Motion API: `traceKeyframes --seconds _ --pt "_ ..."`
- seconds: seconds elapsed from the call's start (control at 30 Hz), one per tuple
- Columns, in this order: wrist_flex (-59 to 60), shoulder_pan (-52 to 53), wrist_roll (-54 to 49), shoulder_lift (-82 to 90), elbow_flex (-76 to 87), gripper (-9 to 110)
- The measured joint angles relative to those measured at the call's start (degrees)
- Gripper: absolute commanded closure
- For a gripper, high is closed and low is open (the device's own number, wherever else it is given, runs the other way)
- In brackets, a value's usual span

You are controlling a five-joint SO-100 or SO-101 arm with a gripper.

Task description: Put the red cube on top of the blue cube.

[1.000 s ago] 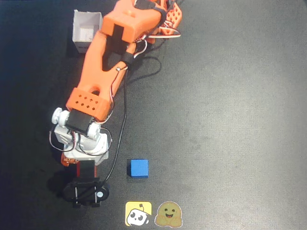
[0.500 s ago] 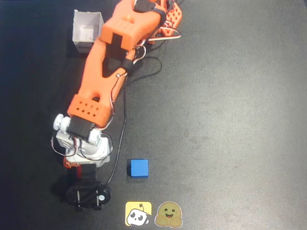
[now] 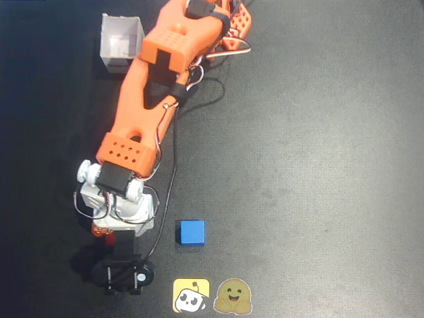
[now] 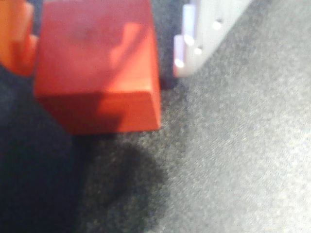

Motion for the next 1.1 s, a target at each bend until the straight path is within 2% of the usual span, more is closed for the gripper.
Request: traceKeyframes --seconds 0.17,0.3,0.43,0.77,1.1 --pt "0.00 0.00 0.26 0.00 0.00 84" --pt "0.00 0.00 0.35 0.00 0.00 92" --pt "0.00 0.00 0.97 0.00 0.00 96" --pt "2.29 0.00 3.34 -0.53 -3.43 95" --pt "14.06 0.00 4.13 -4.48 -19.07 95"
